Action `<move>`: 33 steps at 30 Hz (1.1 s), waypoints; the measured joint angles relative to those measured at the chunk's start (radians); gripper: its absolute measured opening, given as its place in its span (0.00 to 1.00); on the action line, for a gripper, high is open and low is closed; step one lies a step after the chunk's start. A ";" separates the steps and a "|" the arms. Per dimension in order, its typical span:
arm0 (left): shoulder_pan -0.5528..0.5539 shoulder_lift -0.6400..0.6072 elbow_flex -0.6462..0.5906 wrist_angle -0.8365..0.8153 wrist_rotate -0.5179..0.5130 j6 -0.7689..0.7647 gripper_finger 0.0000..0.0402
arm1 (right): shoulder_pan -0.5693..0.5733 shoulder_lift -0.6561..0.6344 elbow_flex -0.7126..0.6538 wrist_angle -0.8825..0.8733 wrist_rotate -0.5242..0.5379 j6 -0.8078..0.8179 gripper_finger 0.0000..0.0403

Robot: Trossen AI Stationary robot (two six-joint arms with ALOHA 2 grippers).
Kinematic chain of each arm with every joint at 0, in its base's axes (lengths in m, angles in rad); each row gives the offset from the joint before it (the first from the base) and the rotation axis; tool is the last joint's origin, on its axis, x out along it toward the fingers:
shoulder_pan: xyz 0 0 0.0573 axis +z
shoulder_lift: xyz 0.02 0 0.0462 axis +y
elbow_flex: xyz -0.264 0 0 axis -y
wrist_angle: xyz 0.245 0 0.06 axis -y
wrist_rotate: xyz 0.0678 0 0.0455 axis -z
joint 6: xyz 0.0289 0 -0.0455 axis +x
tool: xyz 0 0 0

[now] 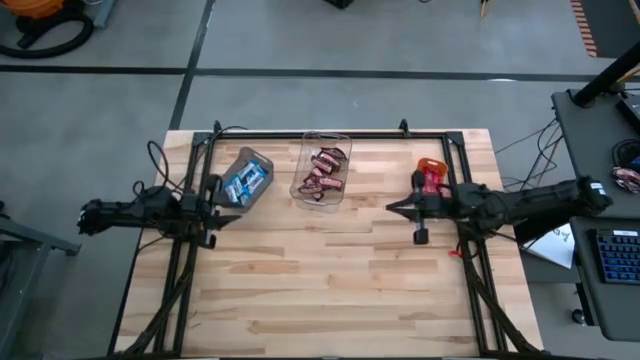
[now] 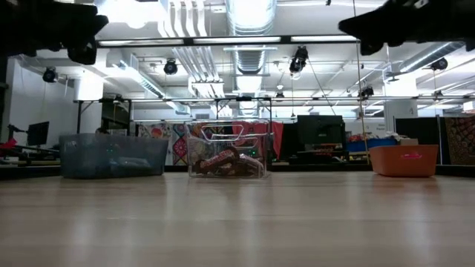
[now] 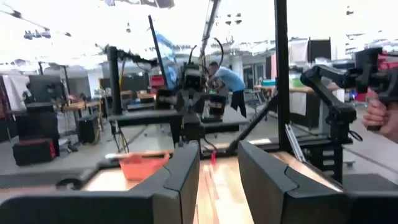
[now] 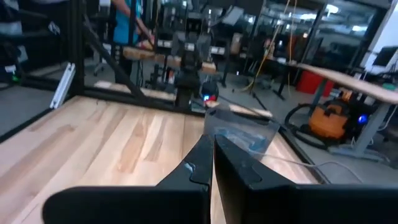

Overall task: Sort candy
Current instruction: Return to Home Position

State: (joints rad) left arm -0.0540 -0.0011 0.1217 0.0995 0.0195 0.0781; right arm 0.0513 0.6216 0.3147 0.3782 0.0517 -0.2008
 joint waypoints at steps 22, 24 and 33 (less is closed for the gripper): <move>0.003 0.003 -0.112 0.040 0.072 -0.059 0.24 | 0.000 -0.613 -0.301 -0.119 0.025 0.030 0.02; 0.003 0.005 -0.112 0.017 0.072 -0.042 0.24 | 0.000 -0.619 -0.301 -0.134 0.073 0.026 0.02; 0.003 0.027 -0.112 -0.002 0.071 -0.098 0.24 | 0.000 -0.597 -0.300 -0.142 0.238 -0.025 0.02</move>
State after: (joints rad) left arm -0.0505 0.0263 0.0097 0.0977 0.0906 -0.0204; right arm 0.0513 0.0251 0.0143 0.2363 0.2894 -0.2260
